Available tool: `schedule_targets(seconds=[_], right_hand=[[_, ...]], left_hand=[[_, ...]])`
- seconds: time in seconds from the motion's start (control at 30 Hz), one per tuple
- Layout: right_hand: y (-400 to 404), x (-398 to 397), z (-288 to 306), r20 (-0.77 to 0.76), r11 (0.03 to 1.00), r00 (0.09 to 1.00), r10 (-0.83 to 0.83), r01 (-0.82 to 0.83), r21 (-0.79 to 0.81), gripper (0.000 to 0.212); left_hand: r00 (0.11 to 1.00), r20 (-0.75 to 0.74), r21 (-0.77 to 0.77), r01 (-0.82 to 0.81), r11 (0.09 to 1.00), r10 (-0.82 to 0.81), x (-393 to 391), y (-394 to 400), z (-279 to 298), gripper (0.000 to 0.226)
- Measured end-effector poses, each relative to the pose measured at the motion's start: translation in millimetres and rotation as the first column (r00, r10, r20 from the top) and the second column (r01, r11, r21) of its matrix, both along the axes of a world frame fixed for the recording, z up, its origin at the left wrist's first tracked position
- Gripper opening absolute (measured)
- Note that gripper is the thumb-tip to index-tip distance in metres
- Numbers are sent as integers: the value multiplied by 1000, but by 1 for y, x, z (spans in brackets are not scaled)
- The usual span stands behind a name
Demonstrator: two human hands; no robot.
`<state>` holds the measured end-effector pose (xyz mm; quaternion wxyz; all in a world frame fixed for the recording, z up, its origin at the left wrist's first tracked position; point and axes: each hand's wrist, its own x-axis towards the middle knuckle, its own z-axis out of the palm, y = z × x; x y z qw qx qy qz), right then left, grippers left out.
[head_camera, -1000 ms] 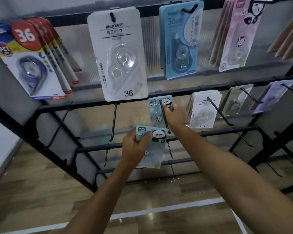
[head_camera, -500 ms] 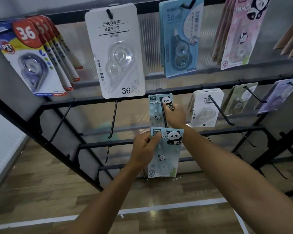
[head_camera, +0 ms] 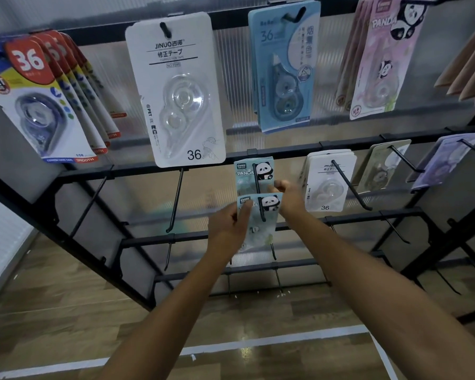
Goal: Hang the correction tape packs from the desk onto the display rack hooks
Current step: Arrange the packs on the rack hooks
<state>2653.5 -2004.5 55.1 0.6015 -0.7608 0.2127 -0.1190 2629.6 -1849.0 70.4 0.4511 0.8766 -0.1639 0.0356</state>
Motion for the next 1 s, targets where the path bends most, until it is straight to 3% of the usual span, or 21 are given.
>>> schedule_targets(seconds=[0.07,0.27,0.4,0.5,0.6,0.7,0.77,1.0], right_hand=[[-6,-8,-5,18,1000,1000,-14,14,16,17],[-16,-27,-16,-10,995,1000,-24,23,-94,22],[-20,-40,-15,6,991,1000,10,-9,-136,15],[-17,-49,-14,-1,981,996,92,-91,-173,10],[-4,-56,-17,-28,951,977,210,-210,-226,11],[16,-62,-19,-47,892,936,349,-347,-292,16],[35,-66,-22,-47,863,911,411,-405,-301,19],[147,-84,-21,-60,740,808,586,-563,-368,21]], left_hand=[[999,32,106,-19,994,16,17,-7,2,47],[990,57,112,-135,984,130,56,-28,7,48],[975,48,154,-222,963,217,64,-34,9,51],[957,61,159,-291,944,284,55,-35,6,53],[940,-23,128,-336,933,341,39,-29,-1,48],[923,-82,241,-348,906,377,19,-13,-11,45],[932,-85,319,-309,896,352,-2,7,-18,41],[928,-39,331,-337,881,370,-67,118,-26,27]])
